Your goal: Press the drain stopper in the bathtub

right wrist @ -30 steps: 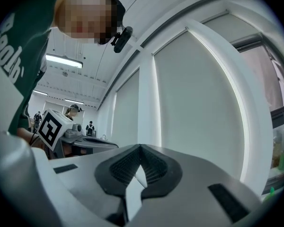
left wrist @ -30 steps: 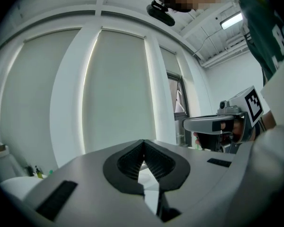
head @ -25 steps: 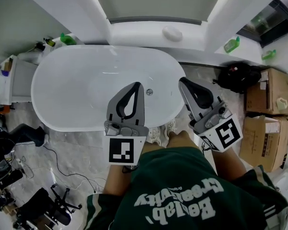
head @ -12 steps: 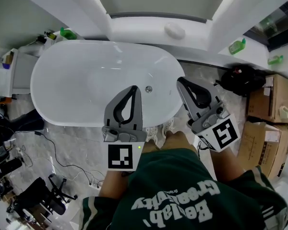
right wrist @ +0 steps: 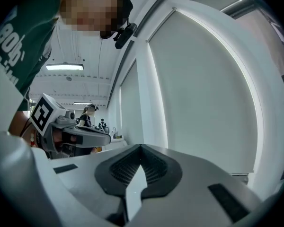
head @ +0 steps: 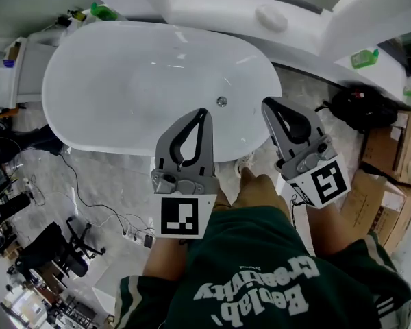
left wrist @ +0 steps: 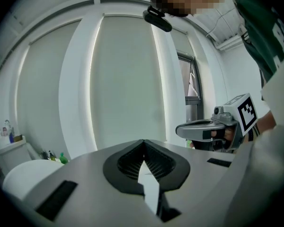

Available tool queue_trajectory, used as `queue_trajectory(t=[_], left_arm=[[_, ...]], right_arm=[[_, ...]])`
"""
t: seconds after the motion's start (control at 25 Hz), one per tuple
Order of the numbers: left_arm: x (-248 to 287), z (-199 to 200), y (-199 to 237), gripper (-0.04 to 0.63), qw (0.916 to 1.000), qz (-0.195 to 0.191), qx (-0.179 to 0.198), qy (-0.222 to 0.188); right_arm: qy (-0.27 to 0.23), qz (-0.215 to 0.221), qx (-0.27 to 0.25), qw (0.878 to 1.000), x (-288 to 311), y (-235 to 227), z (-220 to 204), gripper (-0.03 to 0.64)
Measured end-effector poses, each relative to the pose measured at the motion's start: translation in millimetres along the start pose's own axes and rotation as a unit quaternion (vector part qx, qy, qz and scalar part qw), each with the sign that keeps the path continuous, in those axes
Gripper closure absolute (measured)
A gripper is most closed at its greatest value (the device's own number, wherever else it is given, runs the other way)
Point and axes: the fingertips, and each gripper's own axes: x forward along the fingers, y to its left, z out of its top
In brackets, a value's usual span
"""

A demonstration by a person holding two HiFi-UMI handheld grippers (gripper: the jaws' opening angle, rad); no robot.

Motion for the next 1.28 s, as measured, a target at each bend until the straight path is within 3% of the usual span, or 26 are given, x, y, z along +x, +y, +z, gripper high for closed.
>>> queue_trajectory(t=[0.2,0.48,0.84,1.28], left_arm=[[4,-38,15,0.586,0.9999,-0.002,-0.016,0.003],[15,-108,47,0.586,0.9995,-0.020,0.021,0.013],[44,-212,77,0.586,0.9979,-0.049,-0.032,0.027],[96,-292,73,0.586,0.9980,-0.046,-0.036,0.024]], right_arm=[[0.027,-0.003,0.010,1.000,16,5,-33,0.603],[0.100,-0.010,0.011,0.995,58,16,-111,0.603],[0.202,-0.035,-0.004,0.979,110,30,-233,0.603],[0.234,-0.033,0.023,0.971,120,20,-347,0.603]])
